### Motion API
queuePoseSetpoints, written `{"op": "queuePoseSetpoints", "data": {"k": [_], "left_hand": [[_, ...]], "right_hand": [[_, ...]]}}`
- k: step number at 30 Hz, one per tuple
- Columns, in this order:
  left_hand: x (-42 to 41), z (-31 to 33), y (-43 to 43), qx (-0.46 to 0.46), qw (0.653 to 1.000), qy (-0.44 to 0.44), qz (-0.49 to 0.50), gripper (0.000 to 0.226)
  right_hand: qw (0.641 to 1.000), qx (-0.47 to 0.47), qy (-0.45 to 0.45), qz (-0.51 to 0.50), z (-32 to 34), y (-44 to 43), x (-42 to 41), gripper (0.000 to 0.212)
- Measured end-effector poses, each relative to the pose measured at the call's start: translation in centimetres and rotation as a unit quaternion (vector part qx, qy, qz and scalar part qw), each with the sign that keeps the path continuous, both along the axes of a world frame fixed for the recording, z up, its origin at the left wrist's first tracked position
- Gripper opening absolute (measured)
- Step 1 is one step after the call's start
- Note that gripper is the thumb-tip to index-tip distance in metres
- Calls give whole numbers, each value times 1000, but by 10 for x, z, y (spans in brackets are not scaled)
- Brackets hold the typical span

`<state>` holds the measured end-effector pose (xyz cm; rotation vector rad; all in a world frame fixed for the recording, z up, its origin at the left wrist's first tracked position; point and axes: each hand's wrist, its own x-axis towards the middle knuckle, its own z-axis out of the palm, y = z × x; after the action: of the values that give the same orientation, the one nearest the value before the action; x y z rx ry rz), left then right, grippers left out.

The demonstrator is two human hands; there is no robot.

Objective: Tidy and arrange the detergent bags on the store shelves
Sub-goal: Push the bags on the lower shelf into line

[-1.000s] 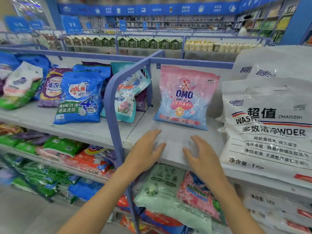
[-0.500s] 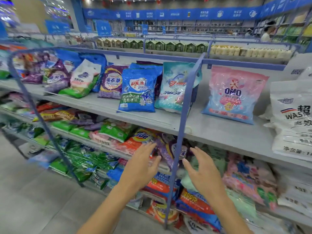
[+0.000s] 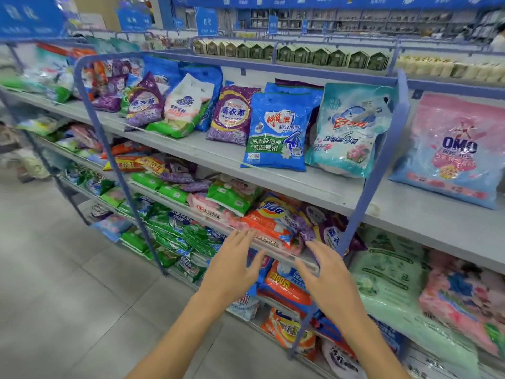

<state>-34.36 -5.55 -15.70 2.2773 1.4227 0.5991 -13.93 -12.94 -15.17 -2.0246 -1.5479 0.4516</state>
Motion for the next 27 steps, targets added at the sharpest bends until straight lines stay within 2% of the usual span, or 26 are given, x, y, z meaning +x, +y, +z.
{"op": "queuePoseSetpoints", "data": {"k": [13,18,27], "left_hand": [[-42,-13,50,-21,995,49,86,65],[-63,-15,75,-20,995,39,87,65],[-137,-15,134,-24,998,43,28,64]], "right_hand": [[997,-14,1,82,-22,78,-30,58],[996,-22,-11,82,-22,107,-54,62],[999,-18,-11,28,-22,160,-136,61]]}}
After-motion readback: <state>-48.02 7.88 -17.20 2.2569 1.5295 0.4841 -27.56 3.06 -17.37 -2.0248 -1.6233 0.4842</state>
